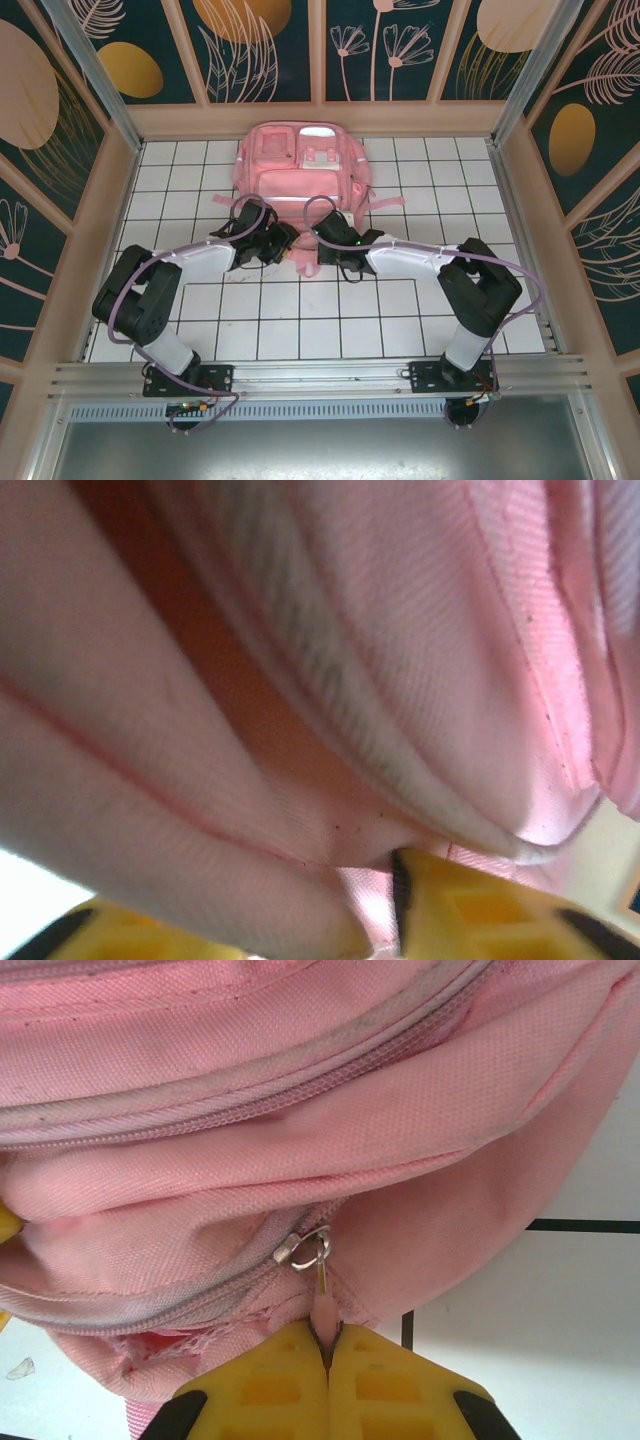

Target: Pack the student bag

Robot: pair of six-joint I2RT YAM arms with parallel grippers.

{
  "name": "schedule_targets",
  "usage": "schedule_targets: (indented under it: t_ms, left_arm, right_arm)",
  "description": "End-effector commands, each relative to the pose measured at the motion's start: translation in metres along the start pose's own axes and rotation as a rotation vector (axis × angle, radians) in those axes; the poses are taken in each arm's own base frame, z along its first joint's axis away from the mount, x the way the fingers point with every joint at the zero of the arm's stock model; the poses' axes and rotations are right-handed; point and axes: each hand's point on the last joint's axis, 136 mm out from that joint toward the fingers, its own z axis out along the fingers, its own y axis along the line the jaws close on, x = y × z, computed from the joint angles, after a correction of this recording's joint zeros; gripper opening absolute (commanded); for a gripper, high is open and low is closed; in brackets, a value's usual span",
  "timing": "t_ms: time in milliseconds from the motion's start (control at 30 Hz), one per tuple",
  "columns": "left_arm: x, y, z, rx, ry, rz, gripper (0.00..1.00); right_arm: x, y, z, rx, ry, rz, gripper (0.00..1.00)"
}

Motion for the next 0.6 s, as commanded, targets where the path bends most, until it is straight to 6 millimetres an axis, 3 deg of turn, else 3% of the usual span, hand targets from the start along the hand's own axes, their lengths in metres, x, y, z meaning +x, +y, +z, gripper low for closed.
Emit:
schedule_targets:
  t_ms: [0,33,67,233,467,567]
  left_arm:
    - [0.000,-0.006,0.013,0.004,-0.006,0.030,0.16]
    - [-0.001,-0.005,0.014,-0.006,-0.010,0.034,0.04]
    - [-0.002,-0.002,0.014,-0.020,-0.015,0.034,0.00]
    - [-0.012,0.004,-0.002,-0.072,-0.077,0.067,0.00]
    - [-0.039,0.042,-0.040,-0.115,-0.139,0.039,0.00]
    - [-0.052,0.049,-0.058,-0.099,-0.163,0.044,0.00]
  right_arm:
    - [0.000,0.003,-0.002,-0.013,-0.006,0.006,0.00]
    - [0.001,0.002,-0.002,-0.008,-0.006,0.004,0.00]
    - [0.000,0.000,-0.002,0.000,-0.008,0.006,0.00]
    - [-0.002,-0.016,-0.004,0.056,-0.018,-0.002,0.00]
    - [-0.008,-0.053,-0.004,0.128,-0.033,-0.003,0.00]
    - [-0.017,-0.064,-0.002,0.152,-0.045,-0.009,0.00]
